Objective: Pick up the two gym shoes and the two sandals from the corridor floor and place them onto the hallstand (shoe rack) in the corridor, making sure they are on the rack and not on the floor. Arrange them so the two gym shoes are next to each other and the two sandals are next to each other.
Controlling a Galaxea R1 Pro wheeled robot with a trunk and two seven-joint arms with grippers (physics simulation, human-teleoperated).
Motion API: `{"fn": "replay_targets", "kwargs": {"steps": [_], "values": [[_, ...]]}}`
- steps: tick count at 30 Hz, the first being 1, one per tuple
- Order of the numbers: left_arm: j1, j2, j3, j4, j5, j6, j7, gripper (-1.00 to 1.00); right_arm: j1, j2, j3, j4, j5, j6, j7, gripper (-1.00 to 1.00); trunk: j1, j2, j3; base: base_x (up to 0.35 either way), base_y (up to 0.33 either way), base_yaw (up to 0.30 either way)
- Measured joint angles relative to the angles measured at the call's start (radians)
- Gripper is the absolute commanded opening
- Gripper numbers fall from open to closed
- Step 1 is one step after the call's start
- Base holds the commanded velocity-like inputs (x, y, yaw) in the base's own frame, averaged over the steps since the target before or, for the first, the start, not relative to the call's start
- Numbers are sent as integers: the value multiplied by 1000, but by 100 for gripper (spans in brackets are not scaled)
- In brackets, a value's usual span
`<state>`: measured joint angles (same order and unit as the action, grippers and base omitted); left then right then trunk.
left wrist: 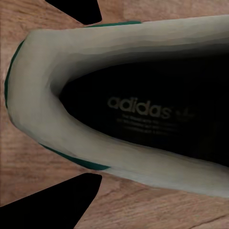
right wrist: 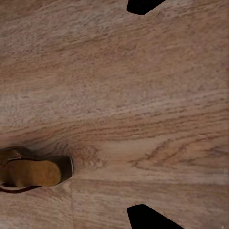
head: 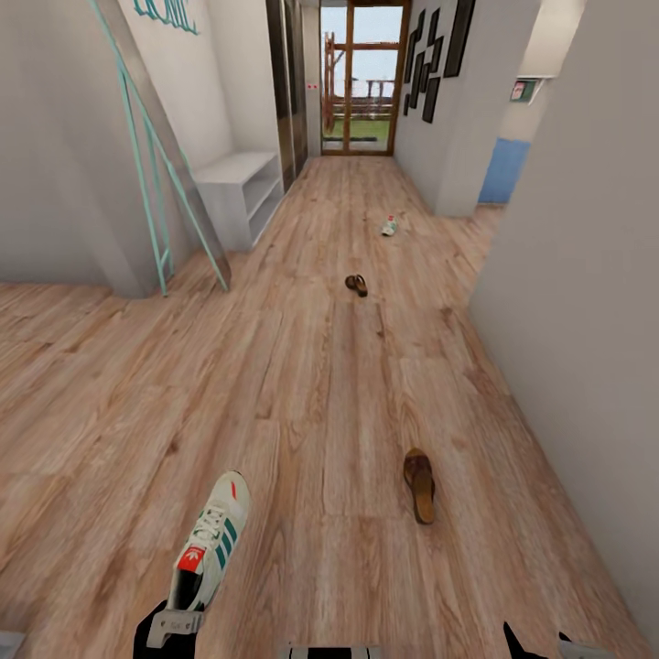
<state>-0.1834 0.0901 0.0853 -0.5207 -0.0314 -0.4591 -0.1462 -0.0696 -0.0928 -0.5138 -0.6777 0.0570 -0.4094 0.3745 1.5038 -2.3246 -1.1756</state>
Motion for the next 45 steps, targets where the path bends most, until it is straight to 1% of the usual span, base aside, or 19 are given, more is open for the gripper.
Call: {"fn": "replay_targets", "kwargs": {"steps": [9, 21, 29, 32, 33, 34, 35, 36, 37, 38, 39, 40, 41, 42, 44, 45], "values": [[0, 0, 0, 1, 0, 0, 0, -100, 0, 0, 0, 1, 0, 0, 0, 100, 0, 0, 0, 304, 129, 0], [0, -1, 0, 6, 1, -1, 0, -100, 0, -1, 0, 3, 1, 0, 0, 100, 0, 0, 0, 286, 217, 0], [-1, -1, 1, -4, 1, 0, 1, -100, 0, 0, 0, 8, 3, 0, -1, 100, 0, 0, 0, 92, 74, 0], [-14, 1, 0, -7, 6, 15, -3, -100, 0, 0, 2, 20, 3, 1, -1, 100, 0, 0, 0, 4, 3, 0], [-24, 1, 0, -13, 15, 22, -5, -100, 0, -1, 2, 20, 3, 1, -2, 100, 0, 0, 0, 0, 0, 0], [-59, -9, -3, -58, 57, 117, -9, -100, -3, -3, 3, 5, 3, 6, -11, 100, 0, 0, 0, 0, 0, 0], [-162, -35, -10, -103, 69, 275, -10, -100, -22, -6, 6, -28, 3, 28, -59, 100, 1, 0, 0, 0, 0, 0], [-307, -45, -8, -125, 74, 336, -9, -100, -35, -6, 18, -40, 4, 43, -86, 100, 1, 0, 0, 0, 0, 0], [-415, -48, -8, -134, 78, 363, -9, -100, -44, -5, 28, -45, 5, 54, -101, 100, 0, 0, 0, 0, 0, 0], [-458, -51, -8, -134, 78, 385, -9, -100, -53, -5, 40, -48, 5, 66, -114, 100, 0, 0, 0, 0, 0, 0], [-437, -55, -8, -141, 77, 419, -12, -100, -72, -4, 70, -53, 6, 95, -140, 100, 0, 0, 0, 0, 0, 0], [-417, -56, -9, -131, 74, 432, -13, -100, -84, -4, 89, -55, 6, 112, -153, 100, 1, 0, 0, 0, 0, 0], [-427, -58, -9, -142, 76, 442, -13, -100, -95, -4, 108, -57, 6, 130, -166, 100, 0, 0, 0, 0, 0, 0], [-441, -59, -9, -145, 75, 456, -15, -100, -116, -3, 146, -59, 7, 166, -190, 100, 0, 0, 0, 0, 0, 0], [-451, -59, -9, -149, 74, 465, -15, -100, -139, -2, 185, -61, 7, 204, -213, 100, 0, 0, 0, 0, 0, 0], [-456, -59, -9, -153, 73, 471, -15, -100, -162, -2, 222, -62, 7, 237, -234, 100, 0, 0, 0, 0, 0, 0]]}}
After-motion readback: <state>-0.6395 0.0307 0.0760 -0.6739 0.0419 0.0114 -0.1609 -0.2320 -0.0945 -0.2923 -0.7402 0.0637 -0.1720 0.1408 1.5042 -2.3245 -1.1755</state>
